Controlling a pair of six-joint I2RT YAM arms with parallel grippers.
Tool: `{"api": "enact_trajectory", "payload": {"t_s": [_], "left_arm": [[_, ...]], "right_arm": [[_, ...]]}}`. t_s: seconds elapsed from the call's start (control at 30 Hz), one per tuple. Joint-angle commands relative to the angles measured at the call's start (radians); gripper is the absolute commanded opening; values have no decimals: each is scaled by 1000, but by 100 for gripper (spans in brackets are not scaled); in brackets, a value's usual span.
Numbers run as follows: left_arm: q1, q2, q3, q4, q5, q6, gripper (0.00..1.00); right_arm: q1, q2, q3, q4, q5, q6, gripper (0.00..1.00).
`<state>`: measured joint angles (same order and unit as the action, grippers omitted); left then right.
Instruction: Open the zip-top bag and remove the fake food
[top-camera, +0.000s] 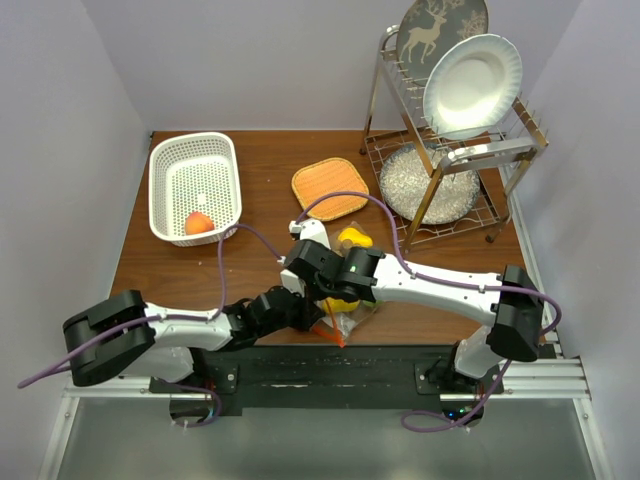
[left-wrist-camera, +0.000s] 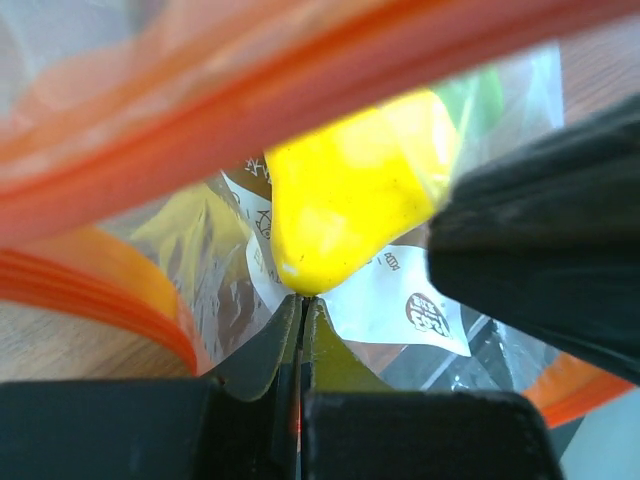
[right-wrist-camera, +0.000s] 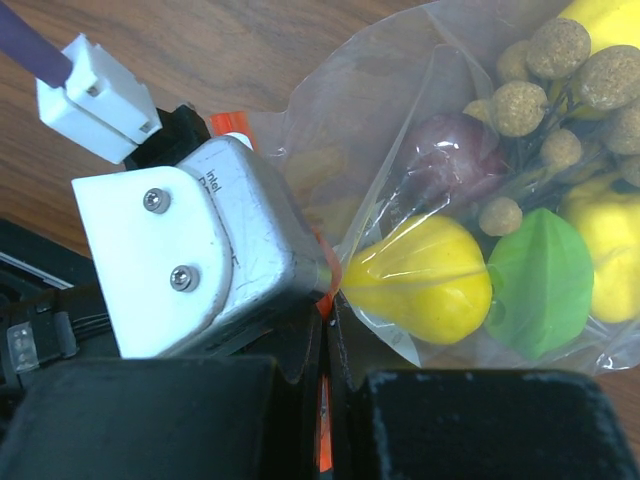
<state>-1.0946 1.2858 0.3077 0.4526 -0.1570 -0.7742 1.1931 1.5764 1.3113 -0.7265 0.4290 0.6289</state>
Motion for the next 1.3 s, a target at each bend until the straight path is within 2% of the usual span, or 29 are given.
{"api": "enact_trajectory", "payload": {"t_s": [0.0, 0.07, 0.37, 0.63, 0.9, 1.07, 1.27], "left_arm": [[-19, -66, 2, -1, 17, 9, 0], [-19, -103, 2, -26, 23, 6, 0], [-19, -319, 54, -345, -18, -17, 0], [-19, -488, 200, -774, -142, -74, 0], [-19, -467, 366, -1162, -332, -218, 0], [-19, -493, 425, -1209, -378, -244, 0], [-10, -507, 547, -1348, -553, -304, 0]], "right_arm": [[5, -29, -1, 91, 37, 20, 0], [5, -7, -3, 84, 39, 22, 0], [-29, 69, 66, 82, 50, -18, 0], [-116, 105, 105, 116, -53, -40, 0], [-188, 96, 103, 159, -119, -52, 0], [-214, 97, 98, 176, -151, -57, 0], [-224, 76, 66, 193, -168, -54, 0]]}}
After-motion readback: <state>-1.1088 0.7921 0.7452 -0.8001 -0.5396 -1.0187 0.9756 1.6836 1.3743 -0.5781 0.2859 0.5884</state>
